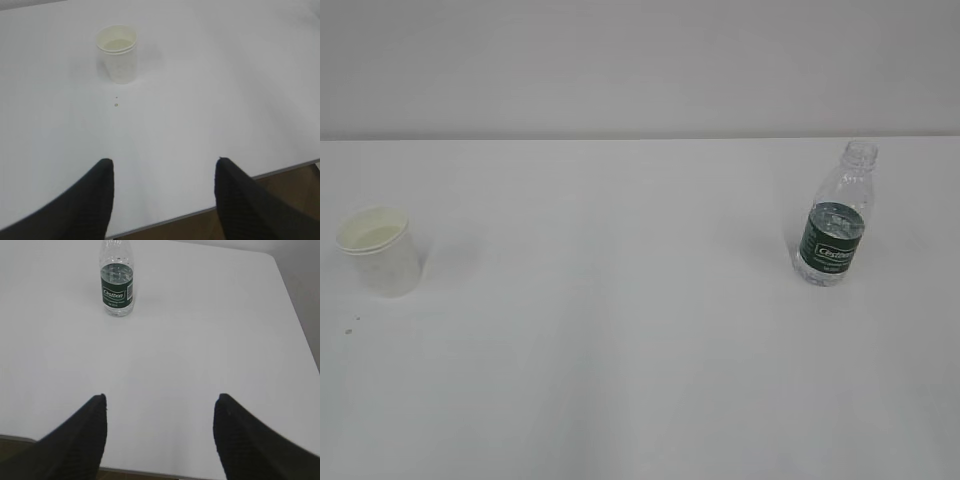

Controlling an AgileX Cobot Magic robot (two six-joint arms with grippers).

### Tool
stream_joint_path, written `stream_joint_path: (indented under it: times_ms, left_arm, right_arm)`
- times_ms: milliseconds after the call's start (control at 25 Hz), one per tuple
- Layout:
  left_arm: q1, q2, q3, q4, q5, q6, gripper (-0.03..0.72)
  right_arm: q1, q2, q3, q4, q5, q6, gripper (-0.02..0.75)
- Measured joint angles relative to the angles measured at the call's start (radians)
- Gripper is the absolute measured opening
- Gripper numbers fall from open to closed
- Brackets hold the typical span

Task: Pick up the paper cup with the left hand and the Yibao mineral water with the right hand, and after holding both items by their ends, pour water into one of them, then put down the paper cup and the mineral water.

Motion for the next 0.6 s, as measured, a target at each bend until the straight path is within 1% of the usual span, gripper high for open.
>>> stream_joint_path:
  times_ms: [280, 520, 600]
  left_arm:
    - [0.0, 0.0, 0.0, 0.0, 0.0, 0.0, 0.454]
    - [0.0, 0.0, 0.0, 0.0, 0.0, 0.0, 0.533]
    - [0.0, 0.0, 0.0, 0.0, 0.0, 0.0, 0.544]
  right_arm:
    - [0.0, 0.0, 0.0, 0.0, 0.0, 0.0, 0.504]
    - [0.0, 0.0, 0.0, 0.0, 0.0, 0.0, 0.528]
    - [0.0, 0.0, 0.0, 0.0, 0.0, 0.0, 0.533]
